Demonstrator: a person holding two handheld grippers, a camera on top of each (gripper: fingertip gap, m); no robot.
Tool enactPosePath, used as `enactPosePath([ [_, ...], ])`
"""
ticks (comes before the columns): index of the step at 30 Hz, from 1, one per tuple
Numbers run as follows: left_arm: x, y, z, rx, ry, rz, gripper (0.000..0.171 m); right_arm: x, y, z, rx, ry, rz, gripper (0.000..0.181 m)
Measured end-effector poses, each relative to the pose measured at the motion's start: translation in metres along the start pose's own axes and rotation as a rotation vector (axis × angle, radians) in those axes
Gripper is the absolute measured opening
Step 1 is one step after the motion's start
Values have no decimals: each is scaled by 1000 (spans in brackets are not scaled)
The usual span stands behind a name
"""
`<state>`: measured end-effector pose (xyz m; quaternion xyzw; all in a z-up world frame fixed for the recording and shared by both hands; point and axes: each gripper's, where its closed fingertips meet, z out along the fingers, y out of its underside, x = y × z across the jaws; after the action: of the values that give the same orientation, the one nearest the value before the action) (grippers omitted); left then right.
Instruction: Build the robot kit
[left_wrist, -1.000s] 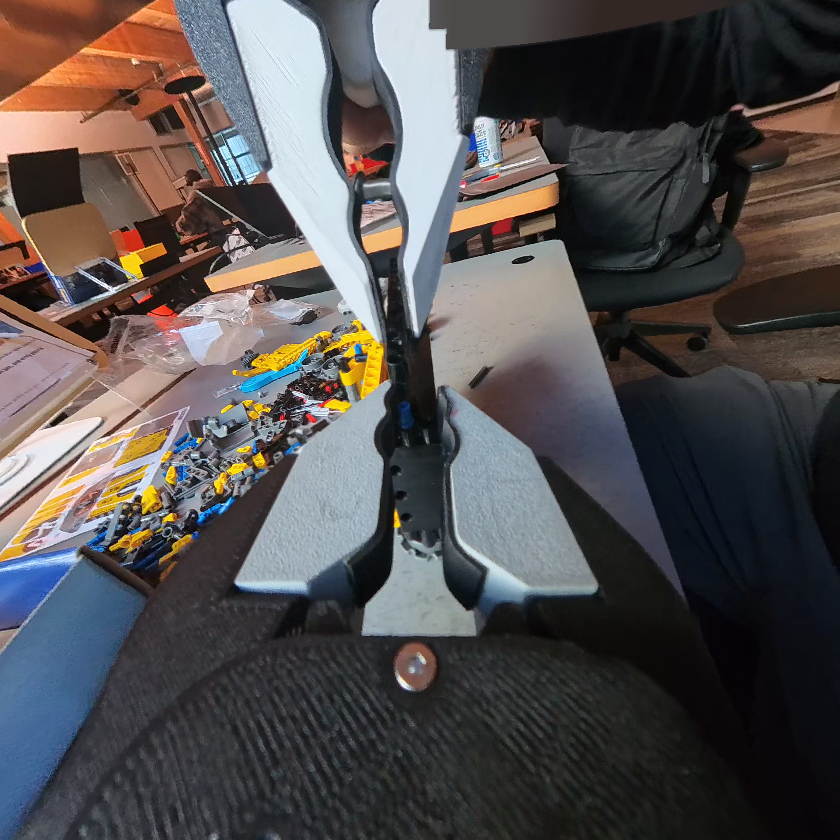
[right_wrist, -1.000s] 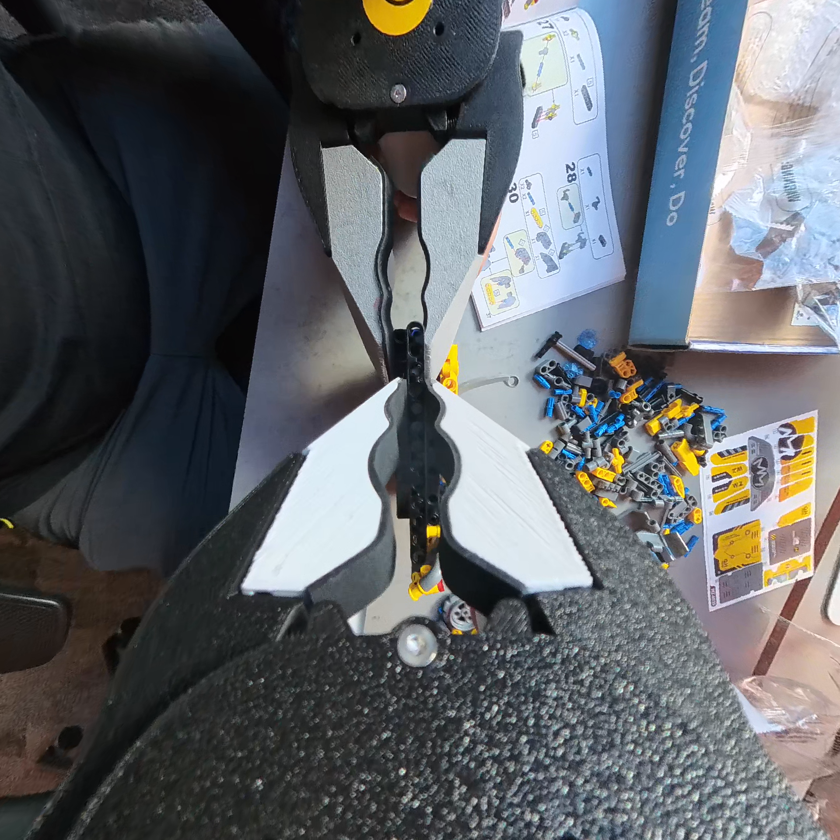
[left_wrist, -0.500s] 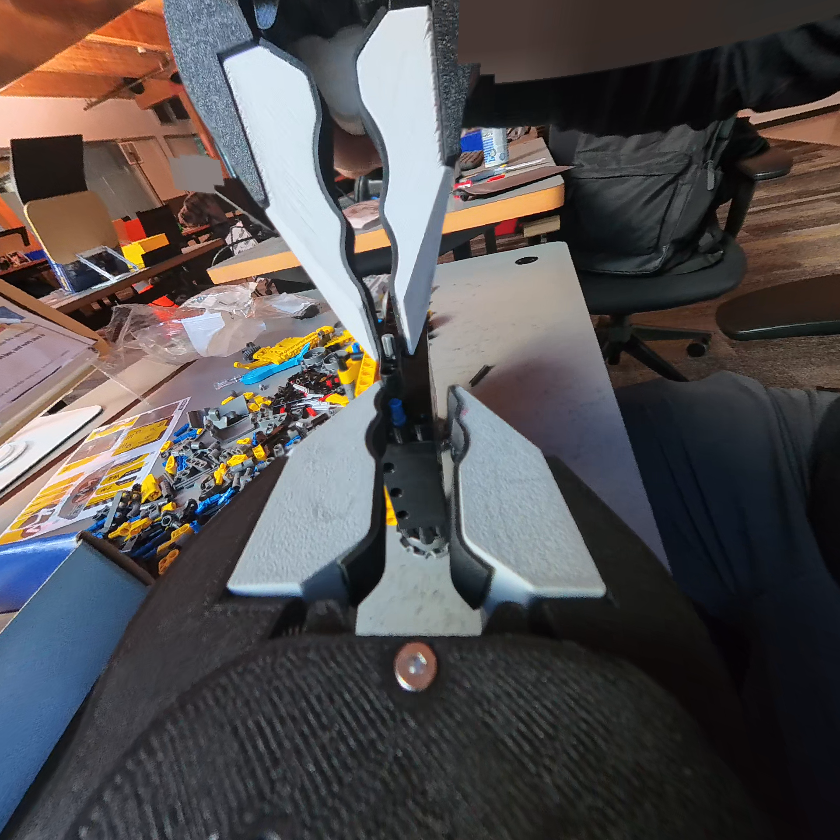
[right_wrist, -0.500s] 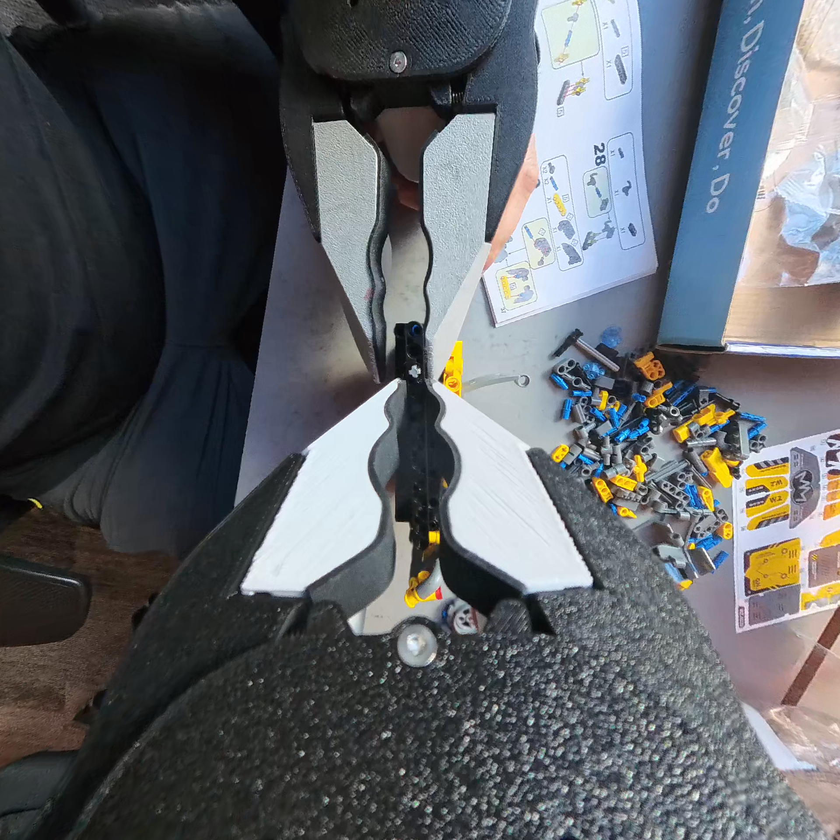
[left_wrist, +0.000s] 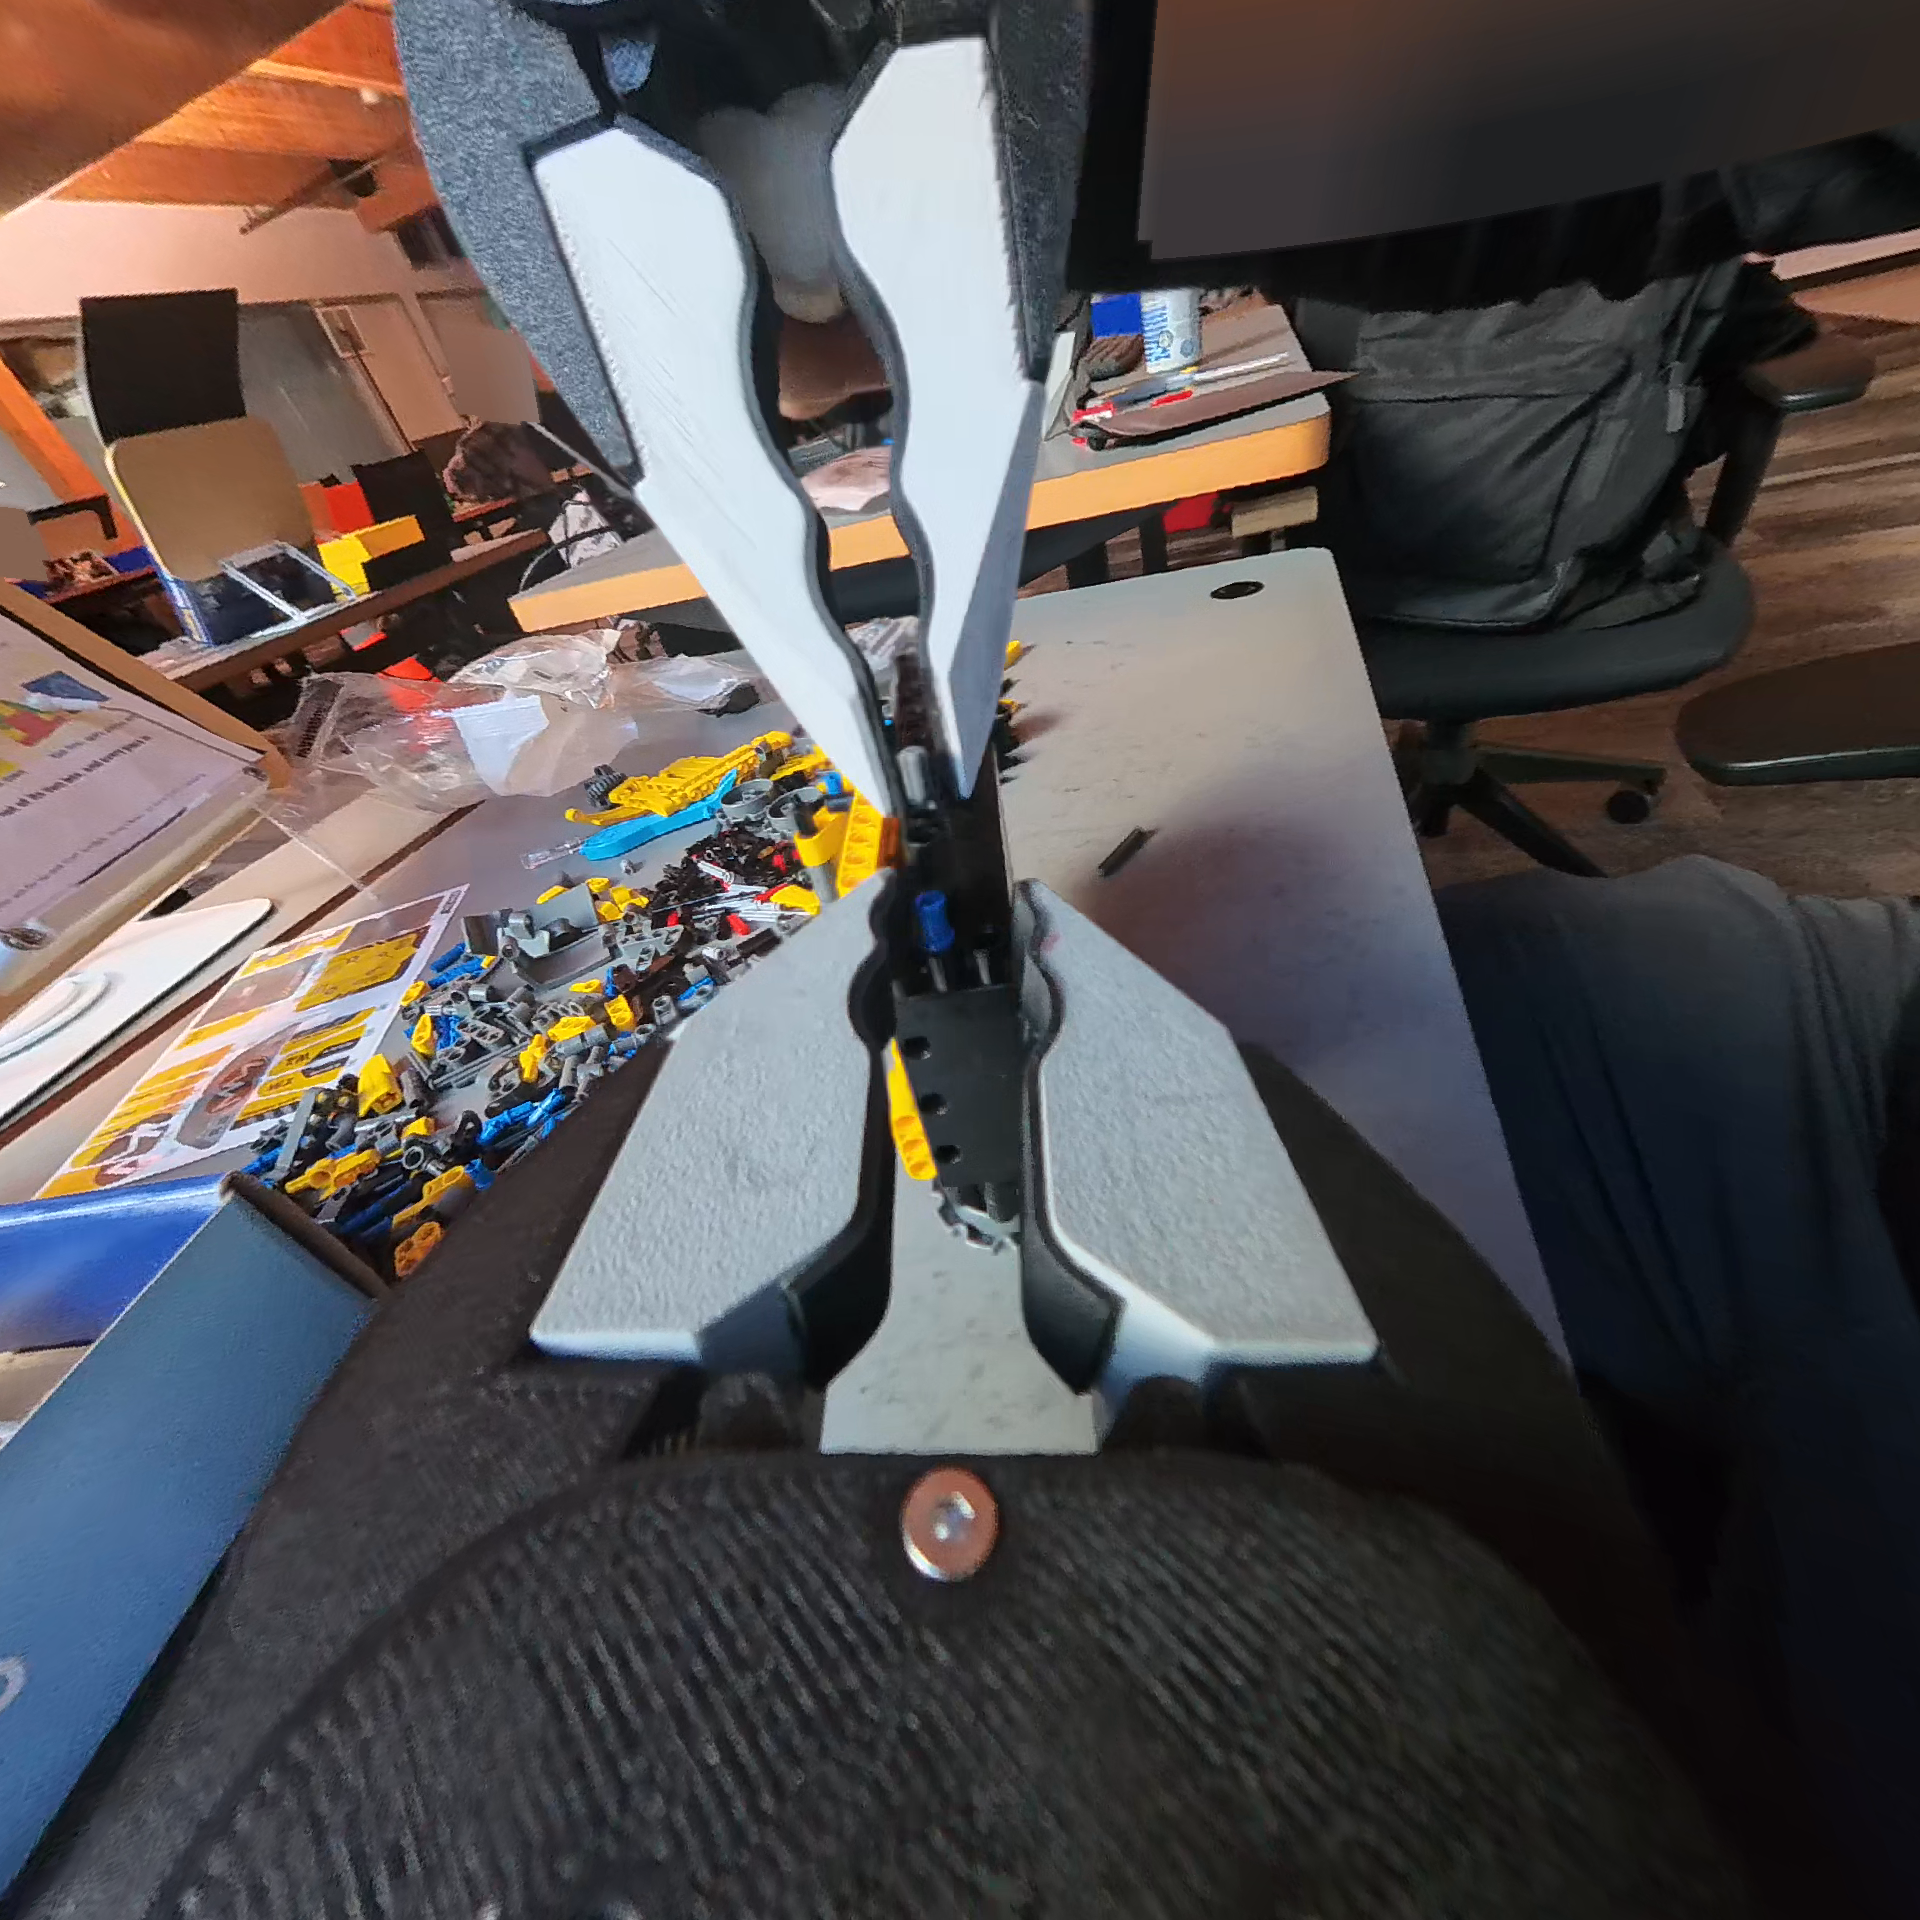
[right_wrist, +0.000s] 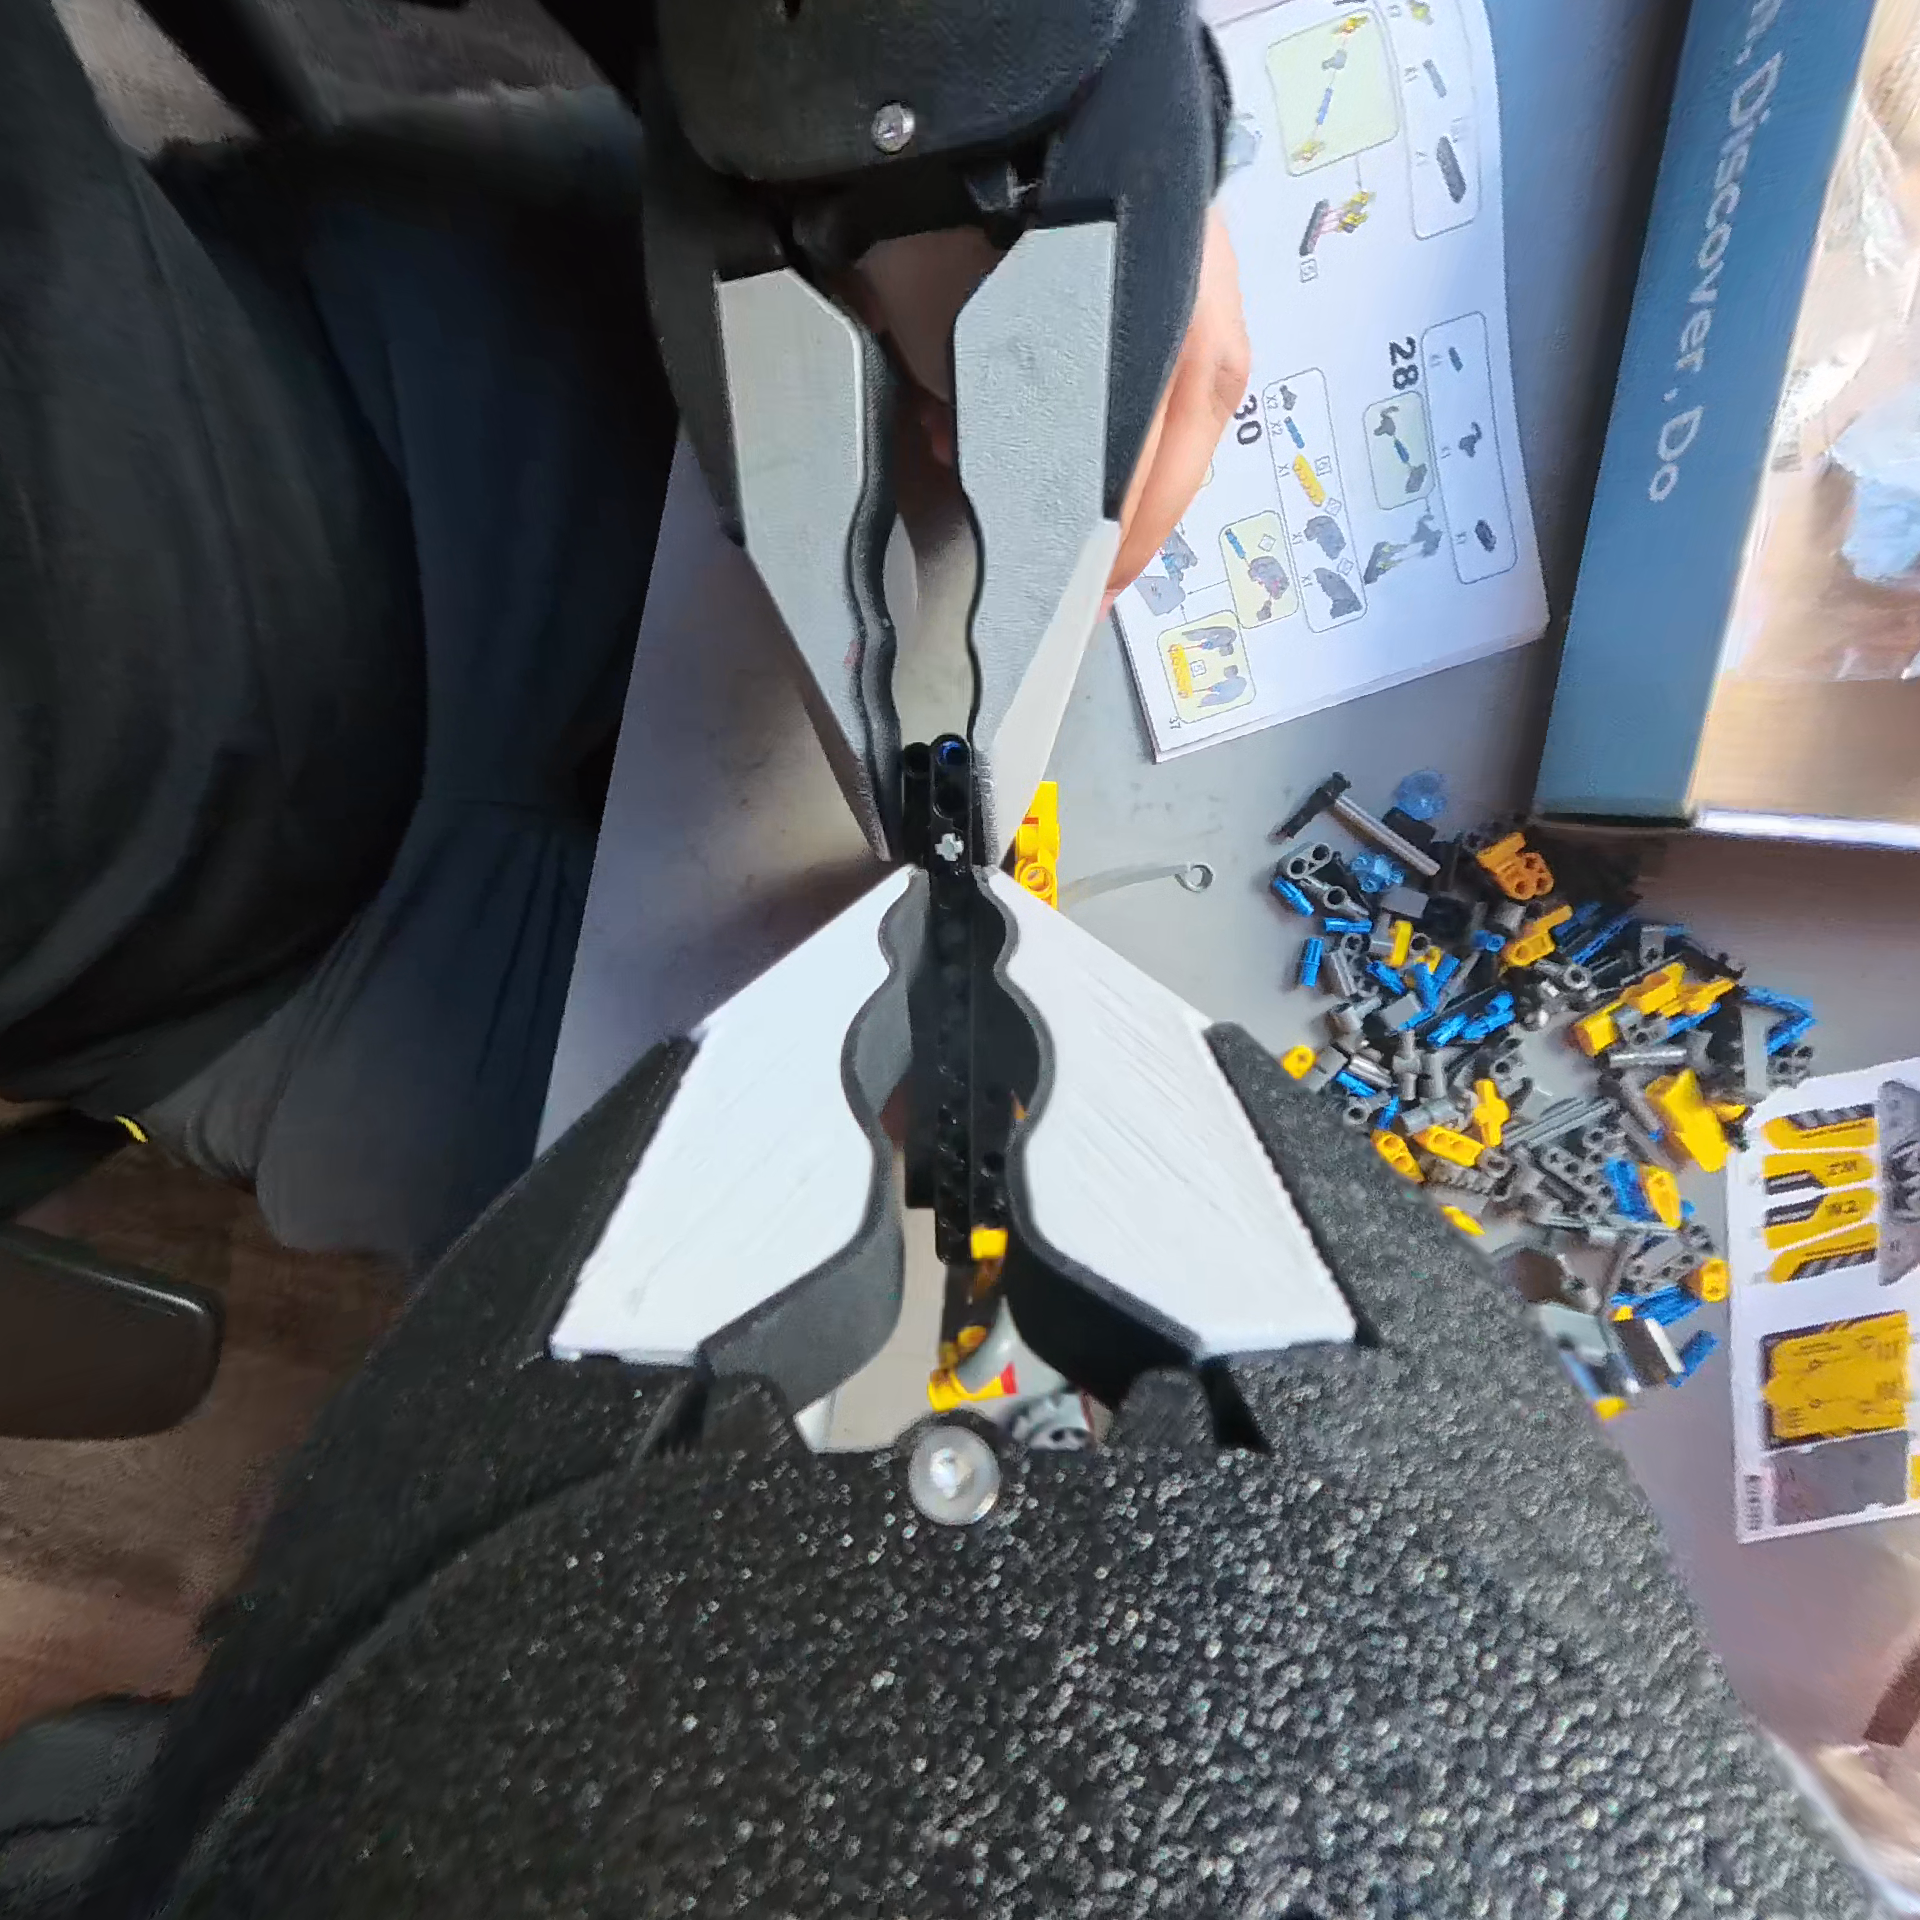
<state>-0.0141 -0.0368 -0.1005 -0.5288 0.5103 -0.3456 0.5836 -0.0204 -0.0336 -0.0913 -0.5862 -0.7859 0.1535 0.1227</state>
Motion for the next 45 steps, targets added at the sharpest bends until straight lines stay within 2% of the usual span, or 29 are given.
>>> enactPosePath([
  [1,-1,0,0,0,-2,-2,17,0,0,0,-10,2,-35,8],
  [4,-2,2,0,-10,-13,-10,19,2,2,4,-44,-5,-50,8],
  [10,-5,2,0,-15,-34,2,15,6,2,4,-19,2,-12,8],
  [14,-7,3,0,-16,-40,1,15,10,8,-11,-23,62,-3,21],
  [18,-7,3,-1,-14,-39,0,15,11,18,-50,109,167,94,27],
  [21,-8,3,0,-12,-44,7,15,1,42,-63,231,236,203,28],
  [25,-8,2,-1,-8,-42,9,15,-20,80,-48,341,319,346,28],
  [31,-11,-3,-6,45,-47,-20,16,-52,147,-2,380,329,582,26],
  [34,-15,-6,-9,69,-45,-53,18,-61,162,16,428,281,672,25],
  [40,-20,3,-5,1,-81,-68,15,-59,185,39,405,275,728,27],
  [41,-21,3,-5,0,-87,-68,15,-57,186,40,409,278,736,25],
  [44,-20,3,-5,-1,-81,-66,15,-55,186,43,430,265,735,4],
  [45,-19,3,-5,0,-75,-68,15,-57,183,44,445,234,740,4],
])
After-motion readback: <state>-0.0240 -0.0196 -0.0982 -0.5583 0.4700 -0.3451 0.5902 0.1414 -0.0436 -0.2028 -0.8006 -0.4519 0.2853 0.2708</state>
